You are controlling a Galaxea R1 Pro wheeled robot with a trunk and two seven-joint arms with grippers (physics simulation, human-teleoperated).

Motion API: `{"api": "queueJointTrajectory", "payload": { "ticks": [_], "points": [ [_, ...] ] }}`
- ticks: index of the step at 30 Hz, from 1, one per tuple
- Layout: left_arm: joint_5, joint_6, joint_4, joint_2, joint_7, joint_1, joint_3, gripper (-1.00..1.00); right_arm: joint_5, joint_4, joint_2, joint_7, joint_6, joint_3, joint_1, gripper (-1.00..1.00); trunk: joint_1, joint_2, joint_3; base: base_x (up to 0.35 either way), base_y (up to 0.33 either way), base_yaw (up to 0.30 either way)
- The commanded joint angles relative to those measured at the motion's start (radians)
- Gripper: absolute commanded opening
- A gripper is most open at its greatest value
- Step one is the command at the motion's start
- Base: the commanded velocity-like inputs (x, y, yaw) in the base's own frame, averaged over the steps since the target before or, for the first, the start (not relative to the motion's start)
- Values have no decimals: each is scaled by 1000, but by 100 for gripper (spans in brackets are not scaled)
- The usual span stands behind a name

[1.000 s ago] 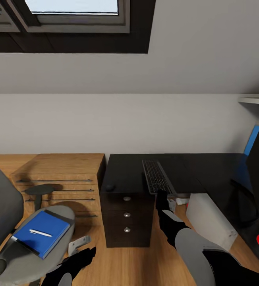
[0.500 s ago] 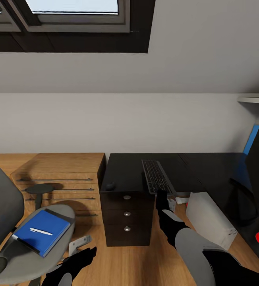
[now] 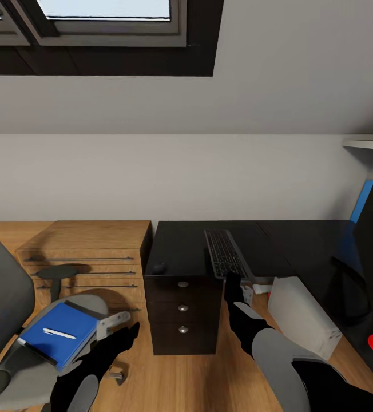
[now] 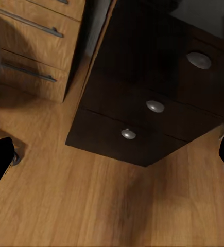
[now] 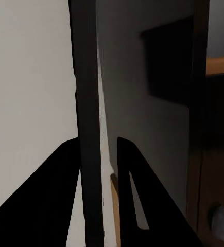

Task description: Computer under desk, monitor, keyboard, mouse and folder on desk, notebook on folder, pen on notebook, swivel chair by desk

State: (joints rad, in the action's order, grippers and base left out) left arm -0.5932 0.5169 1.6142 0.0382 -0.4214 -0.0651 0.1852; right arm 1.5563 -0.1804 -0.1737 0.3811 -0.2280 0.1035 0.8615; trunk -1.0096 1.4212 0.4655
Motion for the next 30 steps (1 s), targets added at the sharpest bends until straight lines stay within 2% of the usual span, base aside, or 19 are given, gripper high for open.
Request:
{"api": "queueJointTrajectory", "payload": {
  "ticks": [1,2,3,7,8,30],
  "points": [
    [-11,4,2,1,-10,-10,-2,100,2,2,-1,8,1,8,1,-100,0,1,1,0,0,0],
    [-13,15,3,0,-11,-28,-12,100,2,2,-1,11,0,8,1,-100,0,1,1,0,0,0],
    [-20,105,3,-3,-10,-57,-31,100,-2,2,-1,15,-2,7,1,-100,0,1,1,0,0,0],
    [-20,152,1,1,-9,-65,-44,100,-1,2,-1,17,-3,7,1,-100,0,1,1,0,0,0],
    [-16,161,-9,3,-8,-66,-64,100,-1,2,-1,18,-3,6,1,-100,0,1,1,0,93,0],
    [-16,161,-19,-1,-7,-67,-66,100,-2,24,-1,16,-3,2,1,-100,0,1,1,16,117,0]
  ]
}}
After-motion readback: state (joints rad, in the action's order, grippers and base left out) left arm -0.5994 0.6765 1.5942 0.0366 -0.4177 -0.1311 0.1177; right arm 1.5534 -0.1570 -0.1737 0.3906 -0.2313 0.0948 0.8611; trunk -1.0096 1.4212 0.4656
